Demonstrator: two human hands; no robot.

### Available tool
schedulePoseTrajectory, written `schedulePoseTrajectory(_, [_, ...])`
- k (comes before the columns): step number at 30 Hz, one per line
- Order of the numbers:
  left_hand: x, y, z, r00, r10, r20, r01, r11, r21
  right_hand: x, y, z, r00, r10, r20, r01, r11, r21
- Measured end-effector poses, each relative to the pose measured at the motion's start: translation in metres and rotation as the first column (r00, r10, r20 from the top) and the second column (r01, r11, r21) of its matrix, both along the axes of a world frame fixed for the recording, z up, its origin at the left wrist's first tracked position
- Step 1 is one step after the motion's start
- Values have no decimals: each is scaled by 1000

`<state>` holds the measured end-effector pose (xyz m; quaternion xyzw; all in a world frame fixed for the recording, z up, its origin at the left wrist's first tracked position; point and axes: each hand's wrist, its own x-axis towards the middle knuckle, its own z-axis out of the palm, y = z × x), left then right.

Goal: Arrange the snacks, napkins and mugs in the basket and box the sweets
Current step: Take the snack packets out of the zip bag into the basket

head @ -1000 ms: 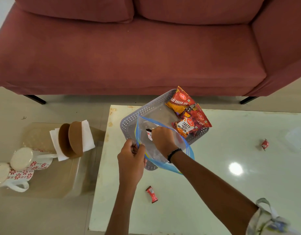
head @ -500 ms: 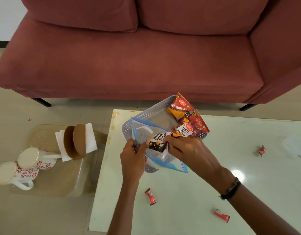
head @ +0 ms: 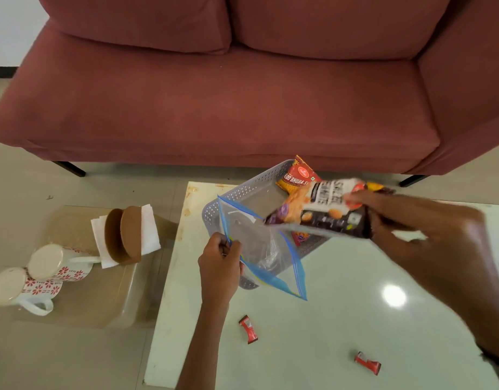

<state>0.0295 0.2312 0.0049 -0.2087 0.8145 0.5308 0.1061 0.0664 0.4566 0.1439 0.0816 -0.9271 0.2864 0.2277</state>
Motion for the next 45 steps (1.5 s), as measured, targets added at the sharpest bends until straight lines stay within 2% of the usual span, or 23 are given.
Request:
schedulePoseTrajectory(5, [-9,-3,2,1000,-7,-9,7,999,-41,-55,28,-12,1000,-31,-6,31,996,82])
schedulePoseTrajectory(9, [-15,1,0,1000,-21,-17,19,998,-59,-112,37,-71,967,113,227,-126,991,43])
schedulePoseTrajectory(13, [-13,5,-1,1000,-23,-20,22,998,-51,-155,28,-142,909,82,410,-167,970,175])
schedulePoseTrajectory(17, [-8,4,0,999,-19,-34,19,1000,-9,-174,17,-195,883,10,469,-194,917,348])
schedulePoseTrajectory(20, [-8,3,-2,999,-11,-39,12,1000,14,-180,7,-219,841,32,541,-318,836,446])
schedulePoseTrajectory(22, [-10,4,-2,999,-4,-40,5,1000,26,-184,4,-229,802,55,595,-403,786,469])
schedulePoseTrajectory(24, [-10,8,-1,999,8,-34,-7,999,46,-187,5,-236,780,59,623,-428,776,463])
schedulePoseTrajectory(31, [-10,21,-2,1000,20,0,-20,998,64,-189,20,-242,799,-31,600,-258,884,390])
schedulePoseTrajectory(36, [-8,26,-2,1000,8,-16,-7,997,80,-195,17,-240,834,-32,550,-258,859,442])
schedulePoseTrajectory(41, [-10,26,-1,1000,7,-13,-6,997,75,-195,15,-236,829,-76,553,-232,854,465])
schedulePoseTrajectory(43, [-10,26,0,1000,6,-11,-5,997,77,-194,15,-236,810,-79,581,-207,889,409])
schedulePoseTrajectory(45, [-10,25,1,1000,4,-4,-3,997,72,-189,18,-237,800,-100,591,-79,960,269])
